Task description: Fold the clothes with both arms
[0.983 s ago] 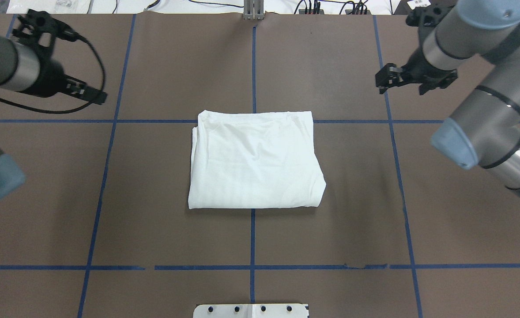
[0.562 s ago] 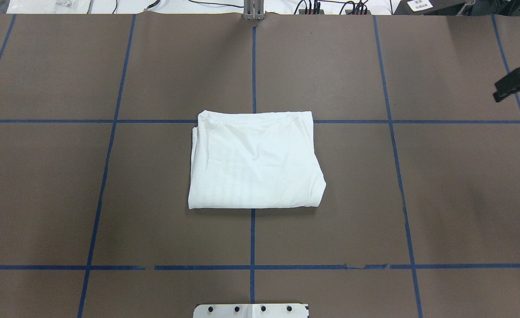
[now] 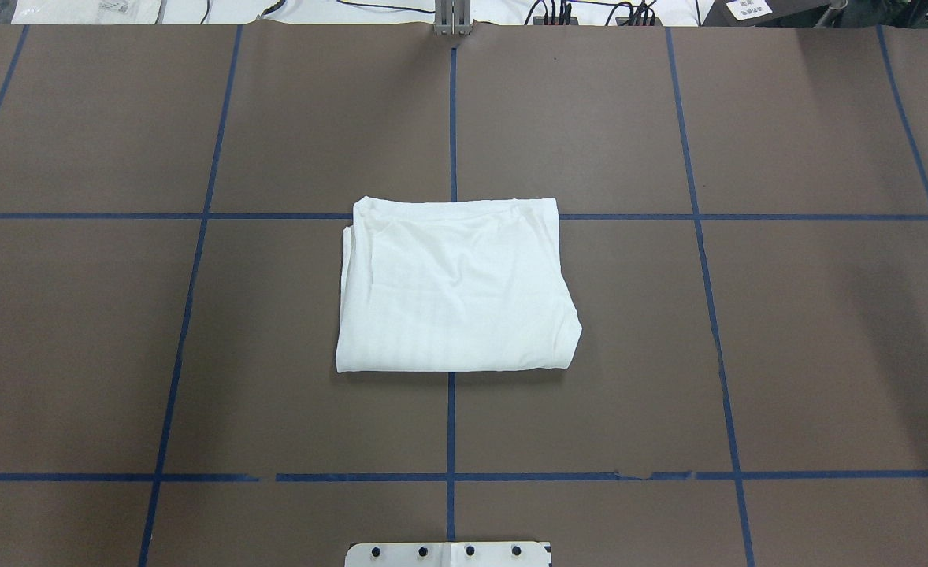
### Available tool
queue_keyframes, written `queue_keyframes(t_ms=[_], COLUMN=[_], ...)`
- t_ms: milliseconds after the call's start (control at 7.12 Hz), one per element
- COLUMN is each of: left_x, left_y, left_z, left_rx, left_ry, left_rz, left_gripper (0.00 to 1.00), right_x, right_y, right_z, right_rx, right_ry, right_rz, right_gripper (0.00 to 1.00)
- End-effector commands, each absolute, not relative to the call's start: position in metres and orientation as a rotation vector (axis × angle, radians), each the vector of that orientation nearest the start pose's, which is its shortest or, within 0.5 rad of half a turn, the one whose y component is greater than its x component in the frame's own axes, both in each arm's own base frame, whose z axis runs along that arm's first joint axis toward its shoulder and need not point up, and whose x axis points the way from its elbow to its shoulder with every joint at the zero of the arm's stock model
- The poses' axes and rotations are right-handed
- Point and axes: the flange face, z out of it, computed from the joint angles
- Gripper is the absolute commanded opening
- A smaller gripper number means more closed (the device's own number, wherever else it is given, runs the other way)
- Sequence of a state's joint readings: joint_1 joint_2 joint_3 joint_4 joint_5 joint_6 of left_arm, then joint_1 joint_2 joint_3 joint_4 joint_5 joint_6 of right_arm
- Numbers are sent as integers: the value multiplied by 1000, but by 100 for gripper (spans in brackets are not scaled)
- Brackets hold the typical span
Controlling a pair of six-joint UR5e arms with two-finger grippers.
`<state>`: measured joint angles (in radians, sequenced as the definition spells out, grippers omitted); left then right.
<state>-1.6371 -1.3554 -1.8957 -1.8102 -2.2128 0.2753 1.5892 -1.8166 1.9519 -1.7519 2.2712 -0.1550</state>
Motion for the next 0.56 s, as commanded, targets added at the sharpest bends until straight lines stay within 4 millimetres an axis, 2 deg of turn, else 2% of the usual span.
queue_keyframes(t_ms=[0, 140, 421], left_x=[-116, -114, -105], left_y=[-403, -404, -388], left_z=[611, 619, 633], left_rx=[345, 225, 129], left_ry=[601, 654, 769], left_rz=[230, 129, 67], left_gripper=[100, 100, 100], right_x=[84, 84, 83], right_y=[-362, -362, -361], right_z=[620, 623, 627], right_rx=[-11, -18, -25], right_ry=[-711, -714, -719], right_rz=[-79, -78, -74], right_gripper=[100, 100, 100])
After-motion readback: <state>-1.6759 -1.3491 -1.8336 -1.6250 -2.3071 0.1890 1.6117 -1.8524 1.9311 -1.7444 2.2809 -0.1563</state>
